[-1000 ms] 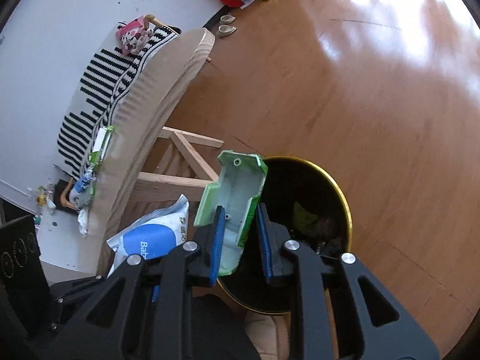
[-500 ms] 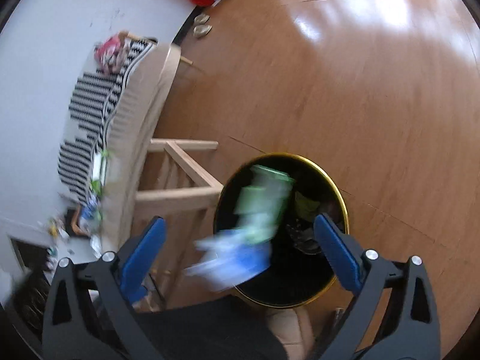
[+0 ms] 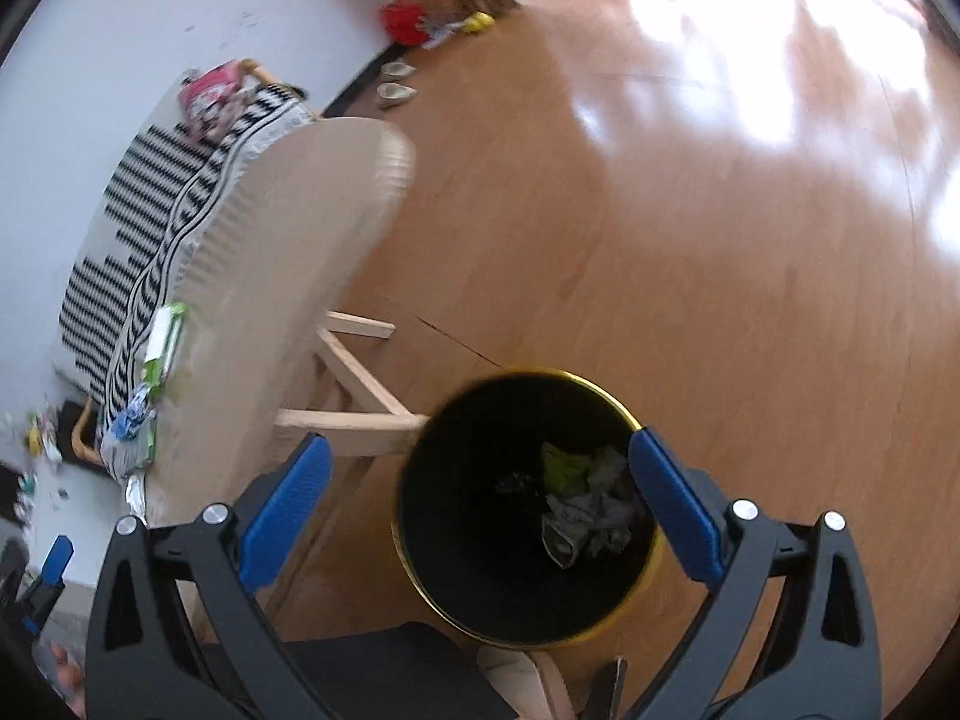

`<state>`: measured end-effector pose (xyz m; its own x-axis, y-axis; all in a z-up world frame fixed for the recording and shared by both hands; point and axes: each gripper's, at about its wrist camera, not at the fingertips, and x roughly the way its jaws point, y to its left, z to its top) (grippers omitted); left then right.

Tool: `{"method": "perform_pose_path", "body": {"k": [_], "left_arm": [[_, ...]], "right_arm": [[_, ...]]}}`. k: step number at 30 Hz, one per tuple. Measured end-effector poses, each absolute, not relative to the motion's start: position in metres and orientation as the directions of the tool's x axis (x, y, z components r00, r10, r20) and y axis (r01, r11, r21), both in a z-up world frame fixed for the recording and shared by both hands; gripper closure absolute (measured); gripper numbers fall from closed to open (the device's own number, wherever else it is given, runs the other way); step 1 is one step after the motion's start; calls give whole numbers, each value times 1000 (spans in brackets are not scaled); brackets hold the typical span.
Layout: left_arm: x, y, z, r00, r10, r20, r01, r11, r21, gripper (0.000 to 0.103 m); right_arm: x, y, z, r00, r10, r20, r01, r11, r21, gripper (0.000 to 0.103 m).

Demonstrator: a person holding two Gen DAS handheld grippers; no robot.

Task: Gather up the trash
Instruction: 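Move both open grippers back over the table, then lift plastic bag in left gripper and carton in right gripper toward bin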

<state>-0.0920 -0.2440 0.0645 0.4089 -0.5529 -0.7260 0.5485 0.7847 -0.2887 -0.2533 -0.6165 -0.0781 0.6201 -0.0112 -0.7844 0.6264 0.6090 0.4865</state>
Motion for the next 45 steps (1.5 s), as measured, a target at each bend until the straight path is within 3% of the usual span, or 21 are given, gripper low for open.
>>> {"method": "perform_pose_path", "body": {"k": [5, 9, 12, 15, 18, 21, 26, 29, 31, 32, 33, 34, 35, 38, 45], "left_arm": [[-18, -153, 15, 456, -281, -844, 281, 946, -163, 6], [19, -134, -10, 413, -268, -871, 186, 960, -207, 6], [37, -142, -23, 406, -277, -871, 202, 957, -210, 6], [50, -150, -25, 432, -246, -868, 243, 958, -151, 6], [66, -150, -37, 424, -264, -866, 247, 954, -170, 6], [76, -154, -42, 441, -240, -865, 260, 956, -133, 6], [84, -150, -46, 456, -192, -869, 246, 966, -84, 6], [88, -151, -47, 458, -191, -868, 274, 959, -66, 7], [86, -154, -47, 474, -204, -857, 317, 947, -51, 20], [84, -157, -45, 486, -189, -853, 337, 941, -17, 40], [83, -159, -44, 492, -175, -853, 351, 936, 11, 68], [81, -159, -41, 485, -182, -856, 365, 931, 9, 82], [80, -156, -36, 481, -198, -854, 353, 936, -18, 87], [73, -141, -17, 480, -319, -817, 328, 929, -170, 89], [57, -123, 13, 570, -323, -755, 290, 940, -183, 89]], "right_arm": [[-184, -577, -31, 663, 55, -747, 503, 706, 498, 7], [-103, -528, 7, 693, 155, -704, 367, 764, 530, 7], [-53, -495, 22, 700, 211, -682, 302, 778, 551, 7], [1, -463, 21, 679, 223, -699, 288, 795, 534, 7], [48, -443, 7, 655, 226, -721, 341, 763, 549, 7], [82, -418, -6, 615, 158, -773, 361, 815, 453, 14], [103, -406, -27, 577, 144, -804, 382, 822, 422, 23], [109, -404, -38, 567, 165, -807, 391, 808, 441, 44], [108, -405, -40, 571, 169, -803, 400, 798, 452, 69], [109, -406, -40, 571, 176, -802, 395, 798, 456, 75], [110, -407, -41, 570, 177, -802, 392, 800, 455, 85], [111, -406, -42, 572, 179, -801, 388, 801, 456, 90], [111, -406, -43, 574, 188, -797, 380, 801, 462, 90], [108, -407, -37, 597, 213, -773, 352, 797, 492, 92], [82, -412, 0, 686, 137, -715, 308, 835, 456, 96]]}}
